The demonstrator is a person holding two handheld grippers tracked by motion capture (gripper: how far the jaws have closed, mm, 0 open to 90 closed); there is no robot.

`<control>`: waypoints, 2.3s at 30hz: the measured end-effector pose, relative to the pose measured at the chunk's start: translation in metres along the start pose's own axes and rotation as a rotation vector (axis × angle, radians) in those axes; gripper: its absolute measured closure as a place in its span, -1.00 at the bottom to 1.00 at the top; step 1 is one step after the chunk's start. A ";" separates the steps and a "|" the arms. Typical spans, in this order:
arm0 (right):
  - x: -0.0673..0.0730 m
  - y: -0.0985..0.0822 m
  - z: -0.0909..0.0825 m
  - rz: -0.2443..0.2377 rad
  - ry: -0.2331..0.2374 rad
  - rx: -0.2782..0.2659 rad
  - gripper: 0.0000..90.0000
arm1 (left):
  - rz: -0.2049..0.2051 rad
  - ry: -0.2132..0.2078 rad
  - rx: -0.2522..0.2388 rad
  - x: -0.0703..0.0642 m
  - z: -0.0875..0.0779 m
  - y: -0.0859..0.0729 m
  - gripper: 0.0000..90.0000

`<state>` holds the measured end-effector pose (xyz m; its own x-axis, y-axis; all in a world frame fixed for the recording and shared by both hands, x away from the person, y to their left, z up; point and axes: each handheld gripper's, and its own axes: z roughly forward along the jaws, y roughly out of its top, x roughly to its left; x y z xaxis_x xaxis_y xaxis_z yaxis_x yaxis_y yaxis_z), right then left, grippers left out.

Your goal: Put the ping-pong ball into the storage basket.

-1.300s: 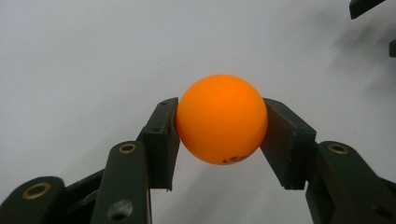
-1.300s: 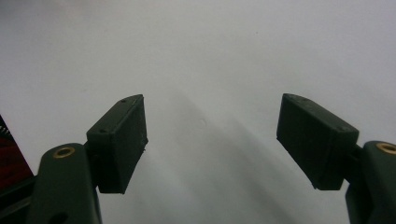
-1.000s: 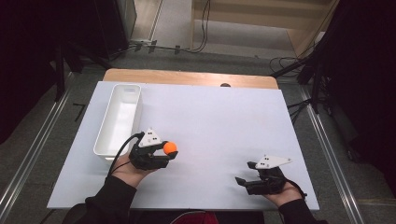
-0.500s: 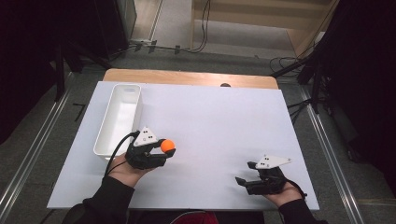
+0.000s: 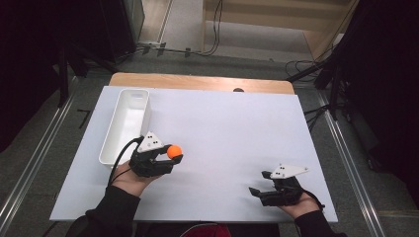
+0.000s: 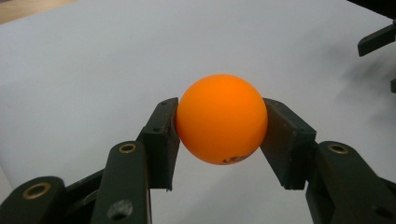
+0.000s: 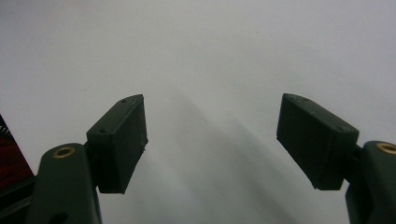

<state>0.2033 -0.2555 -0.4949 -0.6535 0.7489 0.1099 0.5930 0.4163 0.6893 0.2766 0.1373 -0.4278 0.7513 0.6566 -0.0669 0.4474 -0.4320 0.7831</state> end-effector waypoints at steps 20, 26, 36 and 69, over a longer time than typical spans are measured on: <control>0.000 0.000 0.000 0.002 -0.005 -0.005 -0.49 | -0.027 0.045 -0.013 0.011 -0.005 0.001 0.11; 0.000 0.000 0.000 -0.001 -0.004 -0.001 -0.49 | -0.030 0.064 -0.015 0.016 -0.005 0.002 0.11; 0.000 0.000 0.000 0.002 -0.009 -0.005 -0.49 | -0.045 0.079 -0.029 0.020 -0.008 0.003 0.11; -0.001 0.000 -0.001 0.013 -0.011 -0.011 -0.49 | -0.103 0.128 -0.066 0.041 -0.031 0.006 0.11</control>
<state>0.2035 -0.2567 -0.4943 -0.6406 0.7599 0.1105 0.5957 0.4010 0.6960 0.2952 0.1808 -0.4068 0.6331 0.7706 -0.0727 0.4827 -0.3196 0.8154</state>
